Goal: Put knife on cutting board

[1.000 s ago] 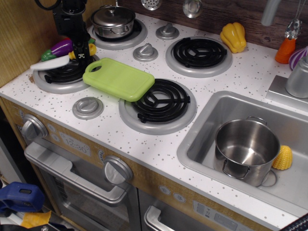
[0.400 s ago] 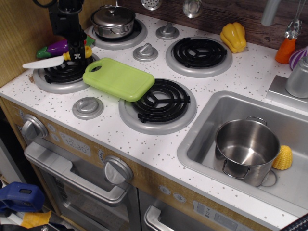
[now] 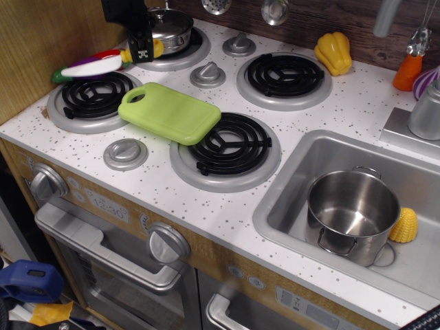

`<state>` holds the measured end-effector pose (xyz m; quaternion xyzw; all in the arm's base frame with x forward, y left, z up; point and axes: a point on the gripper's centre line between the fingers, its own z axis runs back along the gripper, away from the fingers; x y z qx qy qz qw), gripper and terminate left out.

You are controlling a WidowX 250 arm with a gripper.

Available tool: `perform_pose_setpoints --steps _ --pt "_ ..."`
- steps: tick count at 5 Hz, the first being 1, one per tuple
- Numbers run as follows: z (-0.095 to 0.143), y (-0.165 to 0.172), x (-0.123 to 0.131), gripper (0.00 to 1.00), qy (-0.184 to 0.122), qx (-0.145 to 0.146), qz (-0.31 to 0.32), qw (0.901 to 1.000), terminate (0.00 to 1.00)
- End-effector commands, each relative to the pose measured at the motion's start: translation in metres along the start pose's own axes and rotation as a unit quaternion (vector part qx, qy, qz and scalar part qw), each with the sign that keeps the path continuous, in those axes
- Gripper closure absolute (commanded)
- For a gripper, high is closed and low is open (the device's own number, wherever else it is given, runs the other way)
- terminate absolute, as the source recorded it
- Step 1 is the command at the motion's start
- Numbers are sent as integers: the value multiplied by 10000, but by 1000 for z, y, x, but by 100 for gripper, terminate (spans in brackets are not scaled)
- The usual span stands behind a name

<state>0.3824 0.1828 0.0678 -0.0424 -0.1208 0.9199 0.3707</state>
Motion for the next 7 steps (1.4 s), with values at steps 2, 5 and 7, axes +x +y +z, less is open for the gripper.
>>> perform_pose_setpoints --steps 2,5,7 --pt "30 29 -38 100 419 -171 378 9983 0" --pt "22 42 -31 0 563 -172 429 9973 0" --pt "21 40 -32 0 696 -204 414 9965 0"
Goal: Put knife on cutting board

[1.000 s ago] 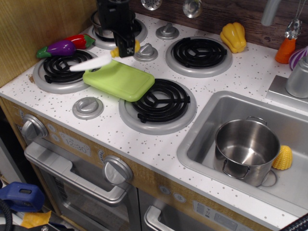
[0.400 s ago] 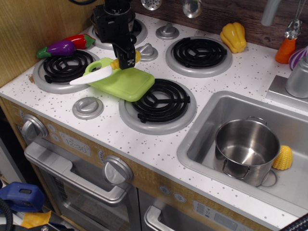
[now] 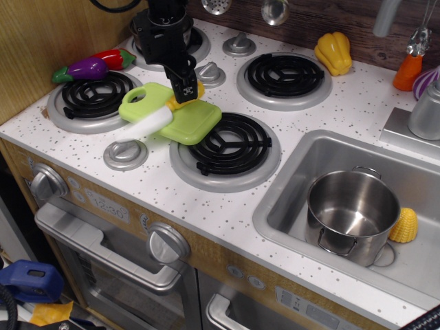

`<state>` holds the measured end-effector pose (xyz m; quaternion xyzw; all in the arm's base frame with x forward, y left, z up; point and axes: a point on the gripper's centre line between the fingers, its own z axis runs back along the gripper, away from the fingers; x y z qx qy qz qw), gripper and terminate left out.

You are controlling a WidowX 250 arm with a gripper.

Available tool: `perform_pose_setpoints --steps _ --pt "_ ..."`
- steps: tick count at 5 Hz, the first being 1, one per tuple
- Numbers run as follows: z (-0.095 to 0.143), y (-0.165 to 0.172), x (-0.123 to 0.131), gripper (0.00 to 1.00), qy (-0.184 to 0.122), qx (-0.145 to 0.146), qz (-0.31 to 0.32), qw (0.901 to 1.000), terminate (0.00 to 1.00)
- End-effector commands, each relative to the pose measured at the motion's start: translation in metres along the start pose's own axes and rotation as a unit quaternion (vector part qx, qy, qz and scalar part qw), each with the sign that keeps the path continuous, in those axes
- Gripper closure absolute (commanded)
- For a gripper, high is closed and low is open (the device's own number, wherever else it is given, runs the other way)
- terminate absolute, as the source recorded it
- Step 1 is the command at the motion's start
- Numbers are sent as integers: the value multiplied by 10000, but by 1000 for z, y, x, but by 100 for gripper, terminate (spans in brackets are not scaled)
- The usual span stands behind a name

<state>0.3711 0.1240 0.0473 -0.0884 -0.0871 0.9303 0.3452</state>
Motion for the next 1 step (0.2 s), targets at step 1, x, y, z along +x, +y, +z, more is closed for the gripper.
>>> perform_pose_setpoints --steps 1 --pt "28 -12 -3 0 197 -342 51 9992 100"
